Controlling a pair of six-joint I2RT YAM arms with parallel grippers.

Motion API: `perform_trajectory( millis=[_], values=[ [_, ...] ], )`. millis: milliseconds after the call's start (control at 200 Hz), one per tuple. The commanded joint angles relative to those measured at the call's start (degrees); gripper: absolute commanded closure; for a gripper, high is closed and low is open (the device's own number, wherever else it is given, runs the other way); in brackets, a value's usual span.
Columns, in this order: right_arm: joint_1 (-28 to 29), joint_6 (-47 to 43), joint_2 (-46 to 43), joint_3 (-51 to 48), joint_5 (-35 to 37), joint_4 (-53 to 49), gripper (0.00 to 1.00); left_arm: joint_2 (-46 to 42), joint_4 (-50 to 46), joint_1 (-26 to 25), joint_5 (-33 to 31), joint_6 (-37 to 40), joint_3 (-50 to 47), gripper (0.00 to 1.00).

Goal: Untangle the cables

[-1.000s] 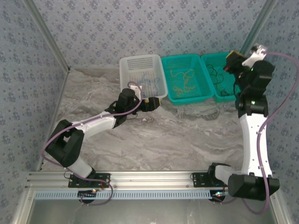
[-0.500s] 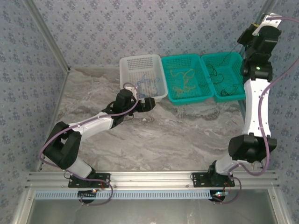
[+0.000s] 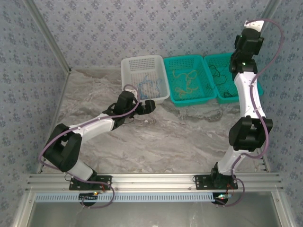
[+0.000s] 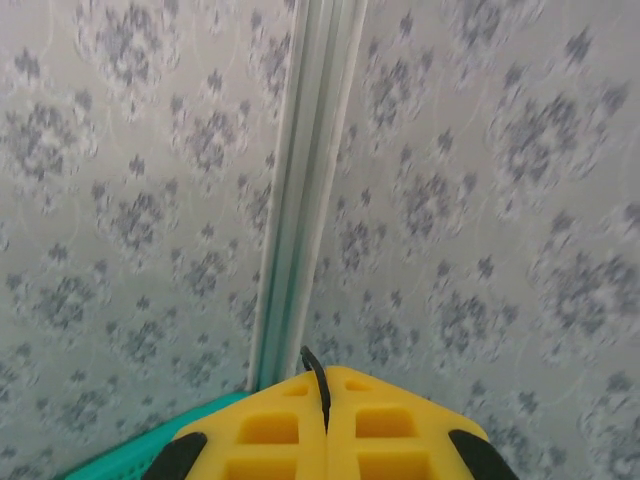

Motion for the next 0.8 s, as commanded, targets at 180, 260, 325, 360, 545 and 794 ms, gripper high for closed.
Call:
perform_trajectory(
  millis=[180,260,325,360,545,794],
  values=[
    [-0.6,-8.04,1.6,13.31,2.7,-0.17,1.0,2.93,-0.73,0.33,0.73,-1.64,2.69,0.01],
    [-0.85,-9.45,2.38,12.46,3.02,-0.13,1.0,3.64,-0.82,0.32,1.05,-1.79,3.14,0.01],
    [-1.05,-10.14,3.28,11.37,3.55,-0.2,1.0,4.17,-0.84,0.29,1.24,-1.98,3.52,0.01],
    [-1.13,-10.33,3.92,11.02,3.82,-0.97,1.0,4.42,-0.81,0.36,1.46,-2.07,3.64,0.01],
    [2.17,-11.69,2.79,3.86,4.56,-0.23,0.93,5.38,-1.0,0.32,1.76,-2.34,4.15,0.01],
    [4.95,-12.07,5.88,-7.18,11.28,4.52,0.99,6.3,-0.47,0.29,2.76,-2.96,3.98,0.01]
  ],
)
